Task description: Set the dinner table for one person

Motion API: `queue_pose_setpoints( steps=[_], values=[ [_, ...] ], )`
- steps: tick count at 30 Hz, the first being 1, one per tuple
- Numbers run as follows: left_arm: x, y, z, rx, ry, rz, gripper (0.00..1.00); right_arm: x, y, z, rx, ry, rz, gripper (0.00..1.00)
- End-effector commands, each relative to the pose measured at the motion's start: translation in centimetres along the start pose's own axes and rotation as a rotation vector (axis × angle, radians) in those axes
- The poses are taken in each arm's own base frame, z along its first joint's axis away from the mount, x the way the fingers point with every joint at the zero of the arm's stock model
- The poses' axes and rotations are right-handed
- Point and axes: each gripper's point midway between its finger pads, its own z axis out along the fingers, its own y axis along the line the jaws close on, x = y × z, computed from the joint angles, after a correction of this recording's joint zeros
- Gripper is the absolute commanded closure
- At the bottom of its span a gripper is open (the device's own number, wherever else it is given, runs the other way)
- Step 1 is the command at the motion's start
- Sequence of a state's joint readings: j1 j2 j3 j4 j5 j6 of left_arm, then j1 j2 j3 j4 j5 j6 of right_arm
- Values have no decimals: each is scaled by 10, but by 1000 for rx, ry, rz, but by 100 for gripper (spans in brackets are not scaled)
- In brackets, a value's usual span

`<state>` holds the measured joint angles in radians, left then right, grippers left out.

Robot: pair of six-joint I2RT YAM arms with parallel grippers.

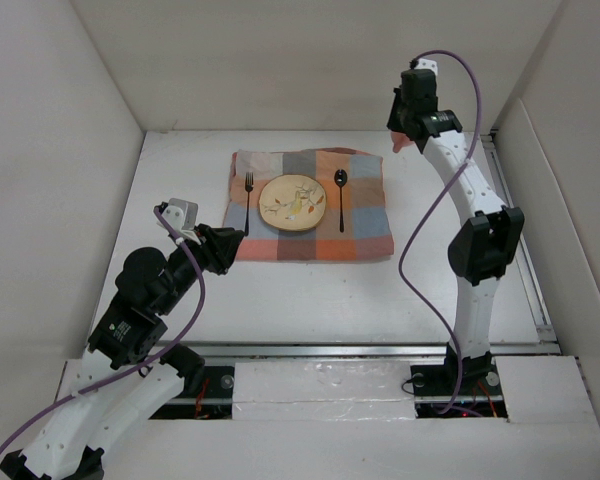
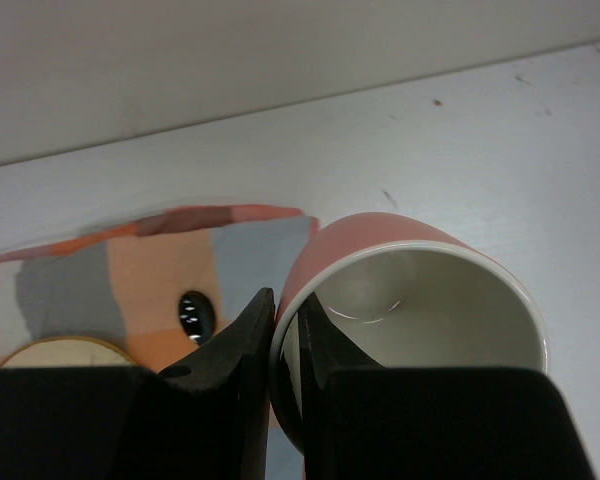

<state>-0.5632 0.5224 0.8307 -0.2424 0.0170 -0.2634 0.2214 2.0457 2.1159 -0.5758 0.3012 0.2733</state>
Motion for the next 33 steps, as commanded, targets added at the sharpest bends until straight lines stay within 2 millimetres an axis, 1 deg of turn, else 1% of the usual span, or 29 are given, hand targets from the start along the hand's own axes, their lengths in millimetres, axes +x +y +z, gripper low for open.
queue_pose_setpoints(
  steps=[1, 2, 3, 4, 5, 6, 7, 8, 9, 11, 12, 13, 15, 16, 18, 22, 24, 25, 26, 27, 31, 32, 33],
  values=[
    [-10, -3, 4, 11, -40, 6, 77, -11, 30, 11, -37, -3, -89, 100],
    [-10, -3, 4, 11, -40, 6, 77, 9, 29, 23, -23, 46, -106, 100],
    [-9, -3, 5, 10, -37, 6, 77, 8, 38, 24, -38, 42, -114, 100],
    [-9, -3, 5, 10, -37, 6, 77, -9, 44, 22, -56, 2, -108, 100],
    [-9, -3, 5, 10, -36, 6, 77, -5, 52, 23, -68, 9, -120, 100],
    [-8, -3, 6, 9, -33, 6, 77, 3, 54, 33, -70, 20, -123, 100],
    [-9, -3, 6, 8, -35, 6, 77, 5, 63, 34, -92, 20, -128, 100],
    [-9, -3, 6, 9, -33, 8, 77, 3, 67, 37, -107, 4, -128, 100],
    [-8, -3, 6, 8, -30, 7, 77, 8, 76, 38, -125, 7, -134, 100],
    [-8, -3, 7, 8, -30, 8, 77, 11, 85, 40, -146, 0, -133, 100],
    [-7, -2, 7, 7, -26, 8, 77, 11, 85, 42, -147, 0, -133, 100],
    [-8, 3, 8, -23, -34, 8, 77, 19, 86, 48, -150, 17, -138, 100],
    [-8, 4, 8, -27, -32, 7, 77, 27, 87, 51, -154, 34, -140, 100],
    [-8, 4, 8, -28, -34, 8, 77, 33, 93, 52, -163, 43, -144, 100],
    [-8, 5, 8, -33, -32, 8, 77, 43, 92, 57, -159, 63, -149, 100],
    [-8, 5, 8, -36, -35, 8, 77, 61, 97, 65, -183, 98, -135, 100],
    [-8, 5, 9, -36, -33, 8, 77, 67, 100, 69, -194, 109, -130, 100],
    [-8, 5, 9, -37, -32, 8, 77, 64, 98, 72, -201, 107, -118, 100],
    [-7, 6, 9, -38, -29, 8, 77, 69, 99, 76, -201, 115, -116, 100],
    [-7, 6, 9, -38, -29, 8, 77, 67, 99, 76, -203, 111, -115, 100],
    [-7, 6, 10, -40, -30, 8, 77, 74, 96, 85, -204, 123, -108, 100],
    [-8, 7, 9, -43, -32, 8, 77, 81, 96, 89, -199, 135, -110, 100],
    [-7, 7, 10, -45, -31, 8, 77, 83, 94, 90, -189, 139, -109, 100]
  ],
)
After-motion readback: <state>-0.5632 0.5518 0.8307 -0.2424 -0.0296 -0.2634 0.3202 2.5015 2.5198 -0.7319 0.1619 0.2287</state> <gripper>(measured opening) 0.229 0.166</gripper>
